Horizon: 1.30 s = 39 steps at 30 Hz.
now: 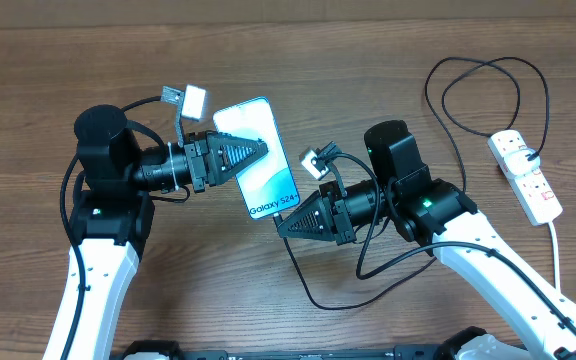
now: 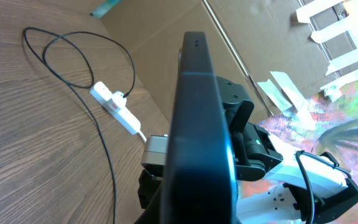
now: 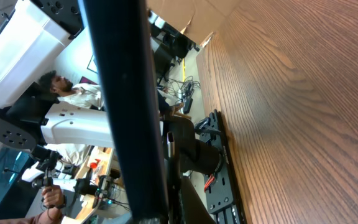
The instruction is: Plug charger to phone and switch on socket
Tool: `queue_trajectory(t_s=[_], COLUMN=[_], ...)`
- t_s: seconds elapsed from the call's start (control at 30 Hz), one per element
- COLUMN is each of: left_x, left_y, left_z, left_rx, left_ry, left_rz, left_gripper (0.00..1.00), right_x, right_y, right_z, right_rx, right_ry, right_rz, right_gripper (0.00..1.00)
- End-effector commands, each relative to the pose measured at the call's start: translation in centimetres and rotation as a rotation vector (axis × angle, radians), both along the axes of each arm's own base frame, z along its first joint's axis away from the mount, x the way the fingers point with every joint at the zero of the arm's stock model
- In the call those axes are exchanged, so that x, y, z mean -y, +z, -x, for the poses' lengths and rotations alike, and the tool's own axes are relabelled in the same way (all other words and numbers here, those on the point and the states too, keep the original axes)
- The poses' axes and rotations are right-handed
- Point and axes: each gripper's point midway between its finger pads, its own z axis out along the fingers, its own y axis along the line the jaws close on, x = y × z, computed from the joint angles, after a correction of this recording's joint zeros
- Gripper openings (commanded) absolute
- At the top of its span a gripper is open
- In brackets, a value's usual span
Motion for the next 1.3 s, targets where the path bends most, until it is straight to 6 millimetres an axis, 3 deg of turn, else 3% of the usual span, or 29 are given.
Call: queue_trajectory(t_s=[0.0, 0.5, 1.03, 1.27], left_x=[0.3, 0.2, 0.3, 0.1], left_y=[1.2, 1.2, 1.3, 0.0], left_z=[0.6, 0.6, 1.1, -0.7], left_rx=[0.056, 0.081, 0.072, -0.049], left_ry=[-0.035, -0.036, -0.067, 0.02], left_rz=[0.002, -0.003, 0.006, 0.0], left_gripper=[0.04, 0.04, 0.04, 0.04], right_x=[0.0, 0.1, 0.8, 0.6], right_y=[0.9, 1.2, 1.1, 1.0], right_z=[-0.1, 0.6, -0.6, 0.0], right_rx=[0.038, 0.057, 0.046, 0.024], right_ry=[0.007, 0.052, 0.003, 0.02], right_rz=[-0.02, -0.054, -0.043, -0.039], right_gripper=[0.04, 0.04, 0.04, 0.04])
